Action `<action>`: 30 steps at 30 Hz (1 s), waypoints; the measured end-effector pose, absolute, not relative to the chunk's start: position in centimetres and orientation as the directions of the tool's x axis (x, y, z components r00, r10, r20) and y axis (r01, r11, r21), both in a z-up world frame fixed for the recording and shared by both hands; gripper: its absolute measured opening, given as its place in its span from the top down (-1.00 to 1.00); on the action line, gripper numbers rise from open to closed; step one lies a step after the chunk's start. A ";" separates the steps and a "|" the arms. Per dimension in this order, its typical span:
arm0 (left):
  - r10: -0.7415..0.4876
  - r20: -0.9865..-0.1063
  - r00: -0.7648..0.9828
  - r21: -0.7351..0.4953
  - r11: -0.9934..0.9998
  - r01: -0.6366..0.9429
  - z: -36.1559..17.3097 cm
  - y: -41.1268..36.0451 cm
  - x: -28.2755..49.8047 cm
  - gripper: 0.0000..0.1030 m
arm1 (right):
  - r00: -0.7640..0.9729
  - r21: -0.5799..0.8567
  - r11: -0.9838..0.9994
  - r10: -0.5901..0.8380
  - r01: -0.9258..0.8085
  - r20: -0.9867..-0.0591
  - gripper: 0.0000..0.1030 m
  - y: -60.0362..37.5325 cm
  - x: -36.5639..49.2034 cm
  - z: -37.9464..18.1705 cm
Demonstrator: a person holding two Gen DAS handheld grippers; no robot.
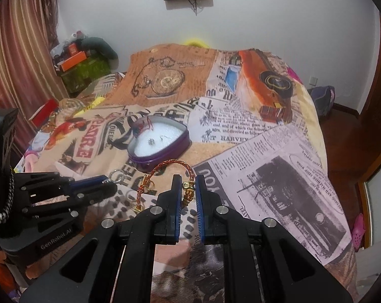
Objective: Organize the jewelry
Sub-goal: 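Carry the braided bracelet and the silver ring over the purple tin with both tools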
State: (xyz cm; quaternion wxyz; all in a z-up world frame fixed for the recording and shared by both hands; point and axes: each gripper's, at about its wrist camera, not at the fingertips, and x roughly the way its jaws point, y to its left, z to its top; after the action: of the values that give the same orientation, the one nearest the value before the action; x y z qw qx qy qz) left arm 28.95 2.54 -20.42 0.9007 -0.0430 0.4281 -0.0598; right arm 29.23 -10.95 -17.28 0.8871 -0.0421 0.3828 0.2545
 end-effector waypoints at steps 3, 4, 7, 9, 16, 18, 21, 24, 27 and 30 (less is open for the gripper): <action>-0.141 -0.748 0.648 -0.129 0.989 0.066 -19.3 3.1 28.6 0.80 | 0.589 0.115 0.867 0.422 -0.485 -0.689 0.82 -10.7 28.9 -16.5; -0.139 -0.741 0.657 -0.128 0.990 0.065 -18.8 3.3 28.4 0.80 | 0.594 0.114 0.867 0.422 -0.485 -0.685 0.82 -10.6 28.8 -16.3; -0.132 -0.725 0.676 -0.123 0.990 0.062 -17.9 3.8 28.3 0.80 | 0.606 0.111 0.866 0.428 -0.488 -0.671 0.82 -10.2 28.7 -15.5; -0.126 -0.717 0.686 -0.119 0.991 0.057 -17.5 4.1 28.3 0.80 | 0.611 0.112 0.863 0.434 -0.492 -0.662 0.82 -10.0 28.8 -15.2; -0.114 -0.692 0.713 -0.112 0.992 0.050 -16.9 4.9 28.7 0.80 | 0.630 0.123 0.861 0.451 -0.493 -0.632 0.82 -9.5 29.4 -14.4; -0.116 -0.689 0.715 -0.117 0.992 0.048 -16.9 5.2 28.9 0.80 | 0.630 0.125 0.860 0.453 -0.494 -0.630 0.82 -9.3 29.7 -14.4; -0.119 -0.687 0.717 -0.124 0.991 0.045 -17.2 5.6 29.5 0.80 | 0.629 0.128 0.859 0.456 -0.495 -0.630 0.82 -8.8 30.4 -14.6; -0.122 -0.687 0.717 -0.131 0.991 0.043 -17.4 6.0 30.3 0.80 | 0.624 0.135 0.859 0.459 -0.495 -0.633 0.82 -8.3 31.2 -15.0; -0.123 -0.685 0.718 -0.135 0.990 0.042 -17.5 6.2 31.0 0.80 | 0.618 0.137 0.858 0.459 -0.495 -0.638 0.82 -7.7 32.0 -15.4; -0.123 -0.680 0.723 -0.135 0.990 0.041 -17.6 6.4 31.6 0.80 | 0.609 0.141 0.856 0.461 -0.498 -0.645 0.82 -7.2 32.9 -15.9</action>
State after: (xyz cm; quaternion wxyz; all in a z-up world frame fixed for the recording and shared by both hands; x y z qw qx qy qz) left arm 31.65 6.45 -17.59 0.9266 -0.0555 0.3694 -0.0443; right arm 32.90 -7.19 -15.90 0.8966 -0.0263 0.3520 0.2675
